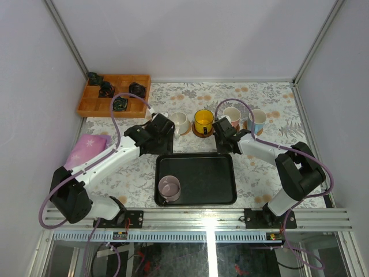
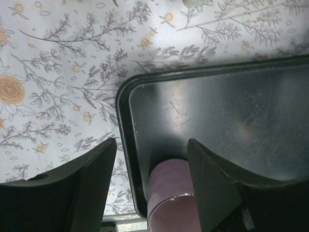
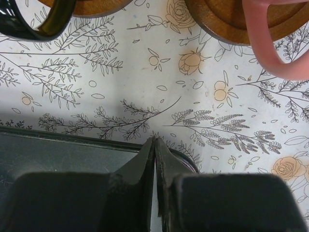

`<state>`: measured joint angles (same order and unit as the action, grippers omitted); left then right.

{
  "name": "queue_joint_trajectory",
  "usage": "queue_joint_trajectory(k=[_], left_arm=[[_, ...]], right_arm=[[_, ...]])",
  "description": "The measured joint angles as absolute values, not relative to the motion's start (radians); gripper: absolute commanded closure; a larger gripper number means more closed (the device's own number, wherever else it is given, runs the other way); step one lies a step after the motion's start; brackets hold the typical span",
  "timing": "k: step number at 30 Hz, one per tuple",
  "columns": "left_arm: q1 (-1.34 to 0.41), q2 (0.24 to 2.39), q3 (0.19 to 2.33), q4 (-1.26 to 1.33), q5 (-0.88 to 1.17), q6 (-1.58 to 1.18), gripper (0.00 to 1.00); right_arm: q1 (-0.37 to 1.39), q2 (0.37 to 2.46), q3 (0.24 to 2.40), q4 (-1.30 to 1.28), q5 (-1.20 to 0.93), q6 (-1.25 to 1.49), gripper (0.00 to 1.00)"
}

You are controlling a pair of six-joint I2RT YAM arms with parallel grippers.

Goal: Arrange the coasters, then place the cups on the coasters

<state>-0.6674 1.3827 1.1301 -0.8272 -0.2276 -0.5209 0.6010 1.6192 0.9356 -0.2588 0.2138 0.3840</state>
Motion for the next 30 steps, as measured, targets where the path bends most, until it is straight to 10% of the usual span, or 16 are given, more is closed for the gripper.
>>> queue_joint_trajectory(k=[15,30], left_arm=[[-0.798,1.214,1.035,-0.838,-0.167,-0.580,0.30],[-0.838,1.174,1.084,-1.048,-0.051,-0.622,0.27]], right_arm=[[0.601,1.623,0.893,-0.316,0.181,0.383,0.92],[0.601,1.594,1.153,-0.361,0.297,0.316,0.51]])
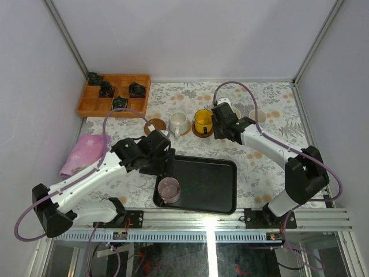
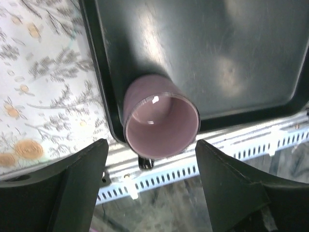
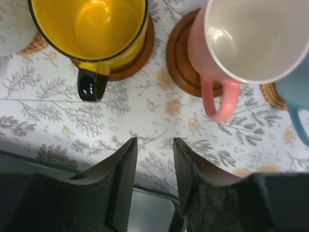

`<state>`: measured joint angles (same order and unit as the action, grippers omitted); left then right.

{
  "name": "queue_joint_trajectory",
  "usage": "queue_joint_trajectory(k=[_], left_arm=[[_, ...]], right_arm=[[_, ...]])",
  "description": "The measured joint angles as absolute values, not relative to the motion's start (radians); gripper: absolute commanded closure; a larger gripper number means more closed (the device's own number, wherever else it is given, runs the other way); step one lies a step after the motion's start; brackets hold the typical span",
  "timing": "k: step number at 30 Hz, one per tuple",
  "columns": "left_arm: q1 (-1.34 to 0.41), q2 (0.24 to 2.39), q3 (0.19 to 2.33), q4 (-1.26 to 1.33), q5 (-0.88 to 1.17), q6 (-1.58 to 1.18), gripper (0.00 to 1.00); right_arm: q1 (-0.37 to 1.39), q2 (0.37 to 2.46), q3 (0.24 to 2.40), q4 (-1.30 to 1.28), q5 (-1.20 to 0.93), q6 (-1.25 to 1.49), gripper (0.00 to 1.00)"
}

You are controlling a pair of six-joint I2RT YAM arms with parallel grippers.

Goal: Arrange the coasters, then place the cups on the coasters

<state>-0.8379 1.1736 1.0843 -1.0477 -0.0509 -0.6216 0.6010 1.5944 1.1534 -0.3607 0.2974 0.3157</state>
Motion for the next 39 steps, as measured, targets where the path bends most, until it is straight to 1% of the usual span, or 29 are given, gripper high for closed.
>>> queue_joint_trajectory(k=[2,4,7,12,15,22,27,35,39], left_arm=[[-0.873,1.156,1.092,-1.092,-0.031,-0.648,0.27],[-0.901,1.137,1.095,-1.125,-0.016,-0.671,0.27],[-0.951,1.105,1.095,-1.175,0.010,-0.716,0.26],[-1.051,1.061,1.062,-1.202,0.035,-0.798,0.26],[-1.094,1.044,1.002,-1.205,0.041,-0.848,0.26],[-1.120,1.023,0.885,-1.175,0.025,-0.928,0.28],[-1.140,1.021,0.838,-1.084,-0.035,-0.949,0.34],[-1.207,1.034,0.748,-0.953,-0.092,-0.980,0.38],[-1.224,1.063,0.744,-0.931,-0.109,-0.991,0.48]], right_arm=[[0.601,1.570,1.152,-0.386,0.308,0.310,0.43],[0.601,1.545,1.146,-0.406,0.322,0.305,0.37],[0.601,1.513,1.135,-0.436,0.336,0.303,0.30],[0.601,1.497,1.128,-0.478,0.352,0.306,0.24],[0.601,1.470,1.101,-0.501,0.355,0.315,0.23],[0.601,1.341,1.004,-0.573,0.355,0.379,0.22],[0.601,1.269,0.952,-0.618,0.360,0.416,0.22],[0.601,1.200,0.928,-0.665,0.392,0.453,0.22],[0.601,1.185,0.912,-0.675,0.400,0.465,0.22]])
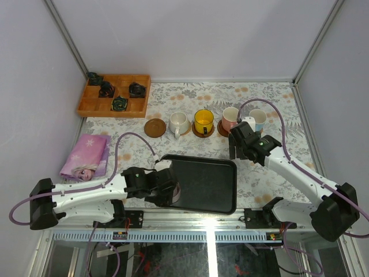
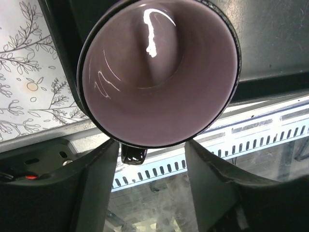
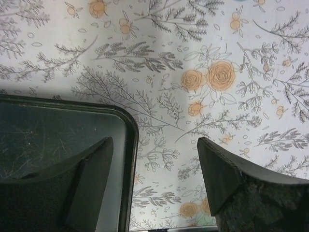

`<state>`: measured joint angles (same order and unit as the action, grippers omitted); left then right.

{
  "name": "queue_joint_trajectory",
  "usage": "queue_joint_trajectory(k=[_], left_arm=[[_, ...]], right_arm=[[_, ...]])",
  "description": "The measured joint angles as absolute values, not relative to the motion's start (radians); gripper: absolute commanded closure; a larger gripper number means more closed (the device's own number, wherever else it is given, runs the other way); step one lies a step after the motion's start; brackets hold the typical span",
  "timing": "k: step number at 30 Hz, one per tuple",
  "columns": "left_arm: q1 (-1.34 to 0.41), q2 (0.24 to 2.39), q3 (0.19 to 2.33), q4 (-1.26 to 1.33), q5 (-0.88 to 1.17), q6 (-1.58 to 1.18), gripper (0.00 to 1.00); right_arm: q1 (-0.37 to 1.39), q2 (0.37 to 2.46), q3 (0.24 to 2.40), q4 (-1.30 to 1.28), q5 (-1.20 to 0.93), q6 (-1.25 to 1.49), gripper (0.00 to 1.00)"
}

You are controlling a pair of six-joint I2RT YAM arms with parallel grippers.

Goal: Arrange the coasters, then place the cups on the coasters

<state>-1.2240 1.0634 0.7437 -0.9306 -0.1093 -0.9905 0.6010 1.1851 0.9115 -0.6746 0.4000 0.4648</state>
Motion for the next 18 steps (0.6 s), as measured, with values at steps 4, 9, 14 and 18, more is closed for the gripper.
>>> queue_joint_trajectory(k=[4,9,14,18], left_arm=[[-1.230,1.079,0.744,-0.914,-0.137,-0.999,0.56],[-1.235,1.089,0.744,-0.905,-0.159,-1.011,0.72],[-1.237,1.095,0.739,-0.901,-0.179,-1.020,0.78],[-1.241,1.117,0.735,-0.892,-0.186,-1.030,0.90]], right_arm=[[0.601,1.185,0.894,-0.690,0.400,0.472,0.22],[0.601,1.184,0.888,-0.699,0.400,0.473,0.22],[0.601,1.184,0.882,-0.698,0.399,0.473,0.22],[0.601,1.182,0.871,-0.698,0.399,0.474,0.22]])
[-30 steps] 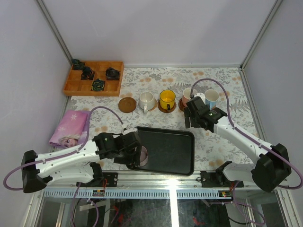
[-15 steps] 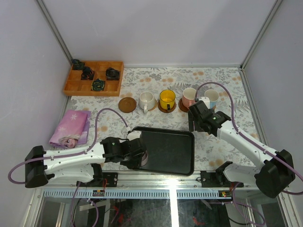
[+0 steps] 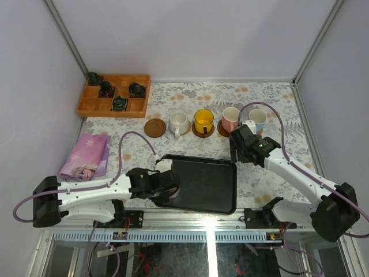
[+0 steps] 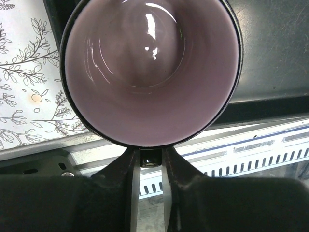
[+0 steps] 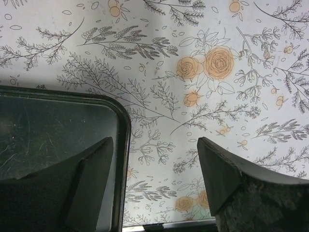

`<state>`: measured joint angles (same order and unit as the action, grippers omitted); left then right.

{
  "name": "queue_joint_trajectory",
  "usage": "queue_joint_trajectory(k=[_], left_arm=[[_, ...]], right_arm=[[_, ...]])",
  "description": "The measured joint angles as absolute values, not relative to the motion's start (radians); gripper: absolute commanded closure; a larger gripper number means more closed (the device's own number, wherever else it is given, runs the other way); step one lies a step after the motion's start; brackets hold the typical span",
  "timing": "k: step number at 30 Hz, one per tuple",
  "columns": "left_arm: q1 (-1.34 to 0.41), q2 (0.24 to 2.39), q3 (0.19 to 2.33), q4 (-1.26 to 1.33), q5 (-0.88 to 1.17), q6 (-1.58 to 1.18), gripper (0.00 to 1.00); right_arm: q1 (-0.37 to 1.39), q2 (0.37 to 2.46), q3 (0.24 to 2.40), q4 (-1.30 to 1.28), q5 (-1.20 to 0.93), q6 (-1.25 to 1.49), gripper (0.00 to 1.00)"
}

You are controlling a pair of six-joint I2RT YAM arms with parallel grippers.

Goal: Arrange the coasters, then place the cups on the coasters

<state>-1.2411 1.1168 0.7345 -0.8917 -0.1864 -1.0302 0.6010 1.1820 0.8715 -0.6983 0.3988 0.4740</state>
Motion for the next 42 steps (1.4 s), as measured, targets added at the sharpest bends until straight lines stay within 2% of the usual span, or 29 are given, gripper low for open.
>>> queue_joint_trajectory(k=[3,14,24,32,37,42], left_arm=[[-1.245,1.119,0.735,-0.887,-0.195,-1.039,1.00],[-1.251,1.164,0.792,-0.905,-0.281,-1.012,1.00],[-1.251,1.191,1.062,-0.969,-0.529,-0.927,1.00],[-1.229,1.200,1.099,-1.030,-0.709,-0.923,1.00],[-1.128,1.194,1.098,-1.021,-0.794,-0.911,1.00],[-0.934,1.144,1.032,-0.876,-0.823,-0.801,1.00]], right_arm=[[0.601,1.176,0.867,-0.699,0.399,0.476,0.22],[0.601,1.138,0.842,-0.704,0.398,0.486,0.26],[0.601,1.108,0.832,-0.704,0.399,0.486,0.31],[0.601,1.120,0.827,-0.671,0.395,0.479,0.33],[0.601,1.149,0.827,-0.628,0.383,0.471,0.36],[0.601,1.205,0.827,-0.579,0.371,0.457,0.38]])
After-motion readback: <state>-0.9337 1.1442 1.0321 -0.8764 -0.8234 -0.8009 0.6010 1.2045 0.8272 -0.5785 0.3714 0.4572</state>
